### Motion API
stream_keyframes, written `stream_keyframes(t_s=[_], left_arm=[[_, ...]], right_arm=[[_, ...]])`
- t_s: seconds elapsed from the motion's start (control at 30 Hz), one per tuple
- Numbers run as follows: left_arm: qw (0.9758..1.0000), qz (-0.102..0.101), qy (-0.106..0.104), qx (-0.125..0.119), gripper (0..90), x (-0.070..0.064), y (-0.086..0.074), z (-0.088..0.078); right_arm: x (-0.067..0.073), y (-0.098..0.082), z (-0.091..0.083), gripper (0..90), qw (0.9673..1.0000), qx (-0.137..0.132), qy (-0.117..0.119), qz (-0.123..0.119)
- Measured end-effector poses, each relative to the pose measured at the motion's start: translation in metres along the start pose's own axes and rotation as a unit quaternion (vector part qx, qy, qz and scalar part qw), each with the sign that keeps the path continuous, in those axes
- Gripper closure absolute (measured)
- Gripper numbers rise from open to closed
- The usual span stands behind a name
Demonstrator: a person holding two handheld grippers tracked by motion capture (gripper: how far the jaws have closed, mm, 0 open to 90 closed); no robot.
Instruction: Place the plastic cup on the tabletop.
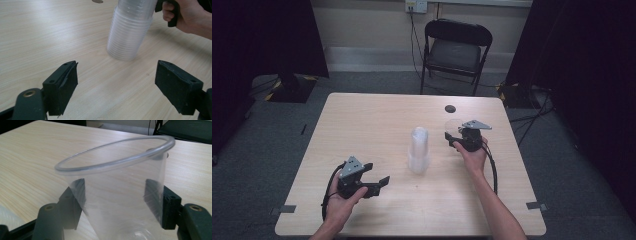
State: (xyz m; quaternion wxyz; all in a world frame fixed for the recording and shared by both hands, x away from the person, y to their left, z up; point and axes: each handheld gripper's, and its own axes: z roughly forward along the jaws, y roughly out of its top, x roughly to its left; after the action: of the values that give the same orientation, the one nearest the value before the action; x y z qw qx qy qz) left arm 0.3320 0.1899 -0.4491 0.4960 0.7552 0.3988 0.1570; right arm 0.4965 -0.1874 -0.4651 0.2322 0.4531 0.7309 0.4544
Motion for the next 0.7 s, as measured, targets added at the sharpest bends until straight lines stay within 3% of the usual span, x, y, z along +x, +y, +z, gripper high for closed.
stream_keyframes(t_s=[0.43,0.7], left_arm=[[1.0,0.003,0.002,0.006,18.3,0.002,-0.002,0.0],[1.0,-0.004,0.005,0.004,18.5,0.002,-0.002,0.0]], right_arm=[[0.0,-0.011,0.011,33.2,0.9999,0.012,-0.003,0.002],[0.002,-0.014,0.007,33.1,0.9999,0.01,-0.006,0.002]])
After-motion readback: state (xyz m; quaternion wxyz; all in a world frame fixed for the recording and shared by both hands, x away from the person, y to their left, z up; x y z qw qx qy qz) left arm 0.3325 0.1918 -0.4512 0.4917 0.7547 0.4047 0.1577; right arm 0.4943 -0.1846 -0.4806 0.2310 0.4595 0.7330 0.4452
